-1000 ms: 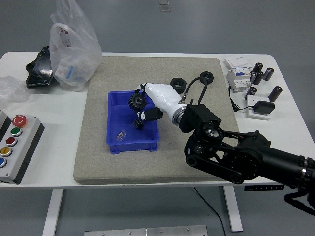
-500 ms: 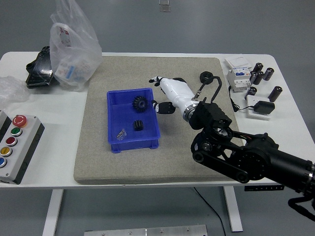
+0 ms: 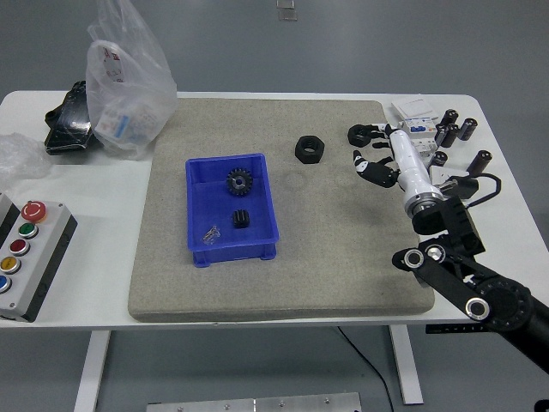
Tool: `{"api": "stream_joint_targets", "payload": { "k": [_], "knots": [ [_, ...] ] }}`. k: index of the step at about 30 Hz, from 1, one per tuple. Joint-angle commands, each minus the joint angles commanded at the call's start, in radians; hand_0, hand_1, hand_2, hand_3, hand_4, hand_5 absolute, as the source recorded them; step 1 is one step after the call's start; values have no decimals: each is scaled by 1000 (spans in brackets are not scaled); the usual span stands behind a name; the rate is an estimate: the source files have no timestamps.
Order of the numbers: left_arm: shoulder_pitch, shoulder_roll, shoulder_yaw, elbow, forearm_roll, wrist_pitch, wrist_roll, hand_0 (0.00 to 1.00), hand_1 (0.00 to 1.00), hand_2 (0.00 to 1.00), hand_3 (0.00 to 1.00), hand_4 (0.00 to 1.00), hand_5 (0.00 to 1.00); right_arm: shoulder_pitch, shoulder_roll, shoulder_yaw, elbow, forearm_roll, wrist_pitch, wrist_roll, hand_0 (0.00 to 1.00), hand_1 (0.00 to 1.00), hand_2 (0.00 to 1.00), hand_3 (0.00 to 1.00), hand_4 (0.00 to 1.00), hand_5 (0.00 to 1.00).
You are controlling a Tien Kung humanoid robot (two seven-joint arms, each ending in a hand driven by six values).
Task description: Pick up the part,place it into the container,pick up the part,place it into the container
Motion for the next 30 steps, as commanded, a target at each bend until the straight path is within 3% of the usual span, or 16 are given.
{"api": "stream_joint_targets", "payload": {
  "k": [4, 5, 7, 10, 11, 14, 20, 30],
  "knots": [
    [2, 0, 1, 0, -4, -3, -5, 717, 645, 581, 642, 480, 2, -100, -4, 106, 32, 153, 48, 153, 558, 699, 723, 704, 645, 209],
    [2, 0, 1, 0, -5, -3, -6, 717, 651, 583, 644, 506, 2, -122, -5, 127, 44, 183, 60, 183, 562, 694, 715, 695, 680, 312],
    [3, 2, 2, 0, -7, -3, -9, 717, 651, 583, 644, 506, 2, -173, -6, 179, 73, 265, 80, 260, 562, 694, 715, 695, 680, 312],
    [5, 6, -1, 0, -5, -4, -9, 717, 651, 583, 644, 506, 2, -242, -11, 250, 118, 363, 92, 355, 562, 694, 715, 695, 680, 312],
    [5, 6, -1, 0, -5, -4, -10, 715, 655, 584, 646, 521, 10, -257, -12, 266, 127, 384, 92, 375, 573, 687, 708, 688, 708, 390],
    [6, 10, -2, 0, -3, -5, -11, 715, 655, 584, 646, 521, 10, -302, -18, 317, 152, 460, 93, 450, 573, 687, 708, 688, 708, 390],
    [9, 13, -4, 0, 2, -8, -11, 716, 659, 585, 647, 533, 19, -345, -8, 338, 141, 584, 102, 551, 580, 687, 703, 683, 706, 378],
    [19, 21, -13, 0, 16, -13, -9, 714, 663, 585, 648, 557, 38, -373, 11, 371, 114, 656, 96, 609, 577, 674, 680, 675, 692, 364]
  ]
}}
